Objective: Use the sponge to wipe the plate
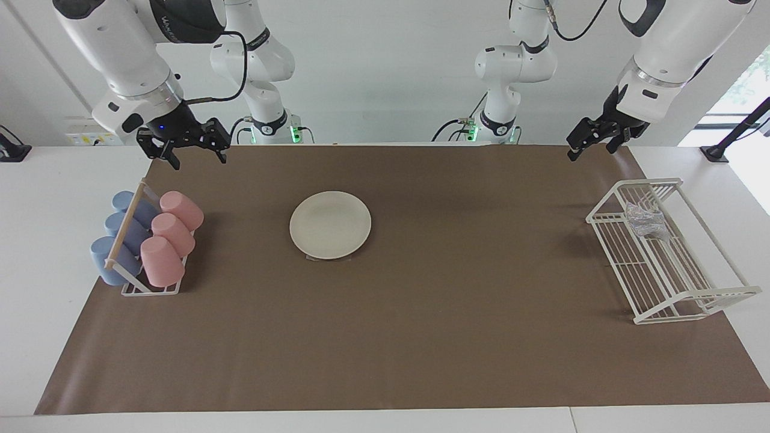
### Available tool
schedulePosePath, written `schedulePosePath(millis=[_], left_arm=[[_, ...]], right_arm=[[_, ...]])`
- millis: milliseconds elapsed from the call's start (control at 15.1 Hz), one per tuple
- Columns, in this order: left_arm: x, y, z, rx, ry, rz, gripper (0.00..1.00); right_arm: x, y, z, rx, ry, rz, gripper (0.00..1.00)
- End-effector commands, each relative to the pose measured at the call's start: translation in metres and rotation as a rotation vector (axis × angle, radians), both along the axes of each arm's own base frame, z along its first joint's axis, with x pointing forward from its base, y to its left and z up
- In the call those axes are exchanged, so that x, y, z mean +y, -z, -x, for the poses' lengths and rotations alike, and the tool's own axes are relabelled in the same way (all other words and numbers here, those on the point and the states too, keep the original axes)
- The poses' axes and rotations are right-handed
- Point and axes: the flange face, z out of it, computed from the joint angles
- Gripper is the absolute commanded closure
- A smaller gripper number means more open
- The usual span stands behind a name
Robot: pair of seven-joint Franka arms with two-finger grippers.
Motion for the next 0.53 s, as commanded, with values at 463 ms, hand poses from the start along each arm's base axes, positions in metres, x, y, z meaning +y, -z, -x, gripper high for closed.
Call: schedulePosePath(millis=[463], left_arm=[[0.0007, -0.0032, -0.0029, -0.022, 0.067, -0.018, 0.0]], right_arm=[[-0.002, -0.0018, 0.0061, 0.007, 0.016, 0.016, 0.0]])
